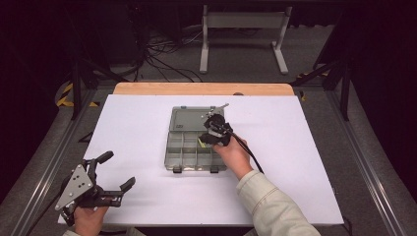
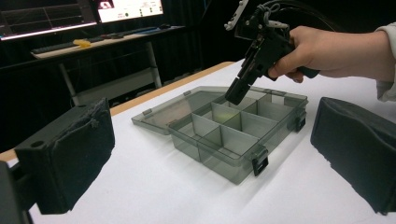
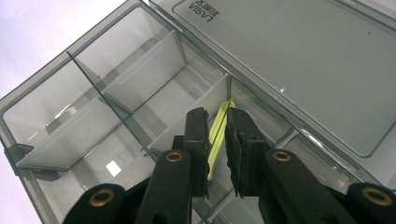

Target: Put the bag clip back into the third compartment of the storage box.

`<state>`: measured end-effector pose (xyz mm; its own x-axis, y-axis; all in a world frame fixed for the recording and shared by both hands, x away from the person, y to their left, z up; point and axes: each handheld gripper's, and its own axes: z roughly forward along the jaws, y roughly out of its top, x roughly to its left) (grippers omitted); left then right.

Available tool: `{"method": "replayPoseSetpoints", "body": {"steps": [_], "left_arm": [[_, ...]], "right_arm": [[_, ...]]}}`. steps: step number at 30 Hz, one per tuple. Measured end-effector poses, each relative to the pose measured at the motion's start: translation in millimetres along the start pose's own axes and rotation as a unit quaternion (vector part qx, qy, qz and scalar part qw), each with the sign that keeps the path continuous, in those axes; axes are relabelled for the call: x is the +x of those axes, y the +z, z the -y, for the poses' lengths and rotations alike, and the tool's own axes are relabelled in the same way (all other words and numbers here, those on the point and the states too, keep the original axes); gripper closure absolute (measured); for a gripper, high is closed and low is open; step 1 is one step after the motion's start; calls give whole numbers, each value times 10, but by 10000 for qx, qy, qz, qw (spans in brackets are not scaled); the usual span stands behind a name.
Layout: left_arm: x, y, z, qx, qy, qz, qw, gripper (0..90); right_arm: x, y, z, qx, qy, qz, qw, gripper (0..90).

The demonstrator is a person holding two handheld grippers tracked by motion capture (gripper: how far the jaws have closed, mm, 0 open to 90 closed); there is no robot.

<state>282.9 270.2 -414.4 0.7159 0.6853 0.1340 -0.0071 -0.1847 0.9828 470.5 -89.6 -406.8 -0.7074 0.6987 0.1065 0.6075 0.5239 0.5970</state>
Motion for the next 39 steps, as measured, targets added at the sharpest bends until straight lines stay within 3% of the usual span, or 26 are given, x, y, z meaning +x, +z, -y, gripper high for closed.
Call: {"method": "replayPoseSetpoints", "body": {"steps": [9,10,11,14,18,28,39], "left_arm": [[-3,4,1,-12,-38,-2,10000,3],[-2,5,0,-12,-30,1,10000,4],[-2,5,0,-12,-30,1,10000,3],[-1,4,1,-17,-27,0,10000,4],[-1,5,3,-12,-45,2,10000,3],[-2,3,7,-28,-64,-9,10000,3],[8,11,5,6,-44,19,10000,3]], "right_arm": [[39,-101,-15,-148,-152,-38,9998,696],[57,-153,-21,-238,-203,-68,9995,627],[57,-153,-21,-238,-203,-68,9995,627],[97,-254,-30,-373,-275,-76,9989,499],[145,-385,-32,-497,-455,-7,9977,403],[218,-711,47,-709,-754,-9,9946,267],[238,-1083,226,-1125,-893,-20,9896,154]]}}
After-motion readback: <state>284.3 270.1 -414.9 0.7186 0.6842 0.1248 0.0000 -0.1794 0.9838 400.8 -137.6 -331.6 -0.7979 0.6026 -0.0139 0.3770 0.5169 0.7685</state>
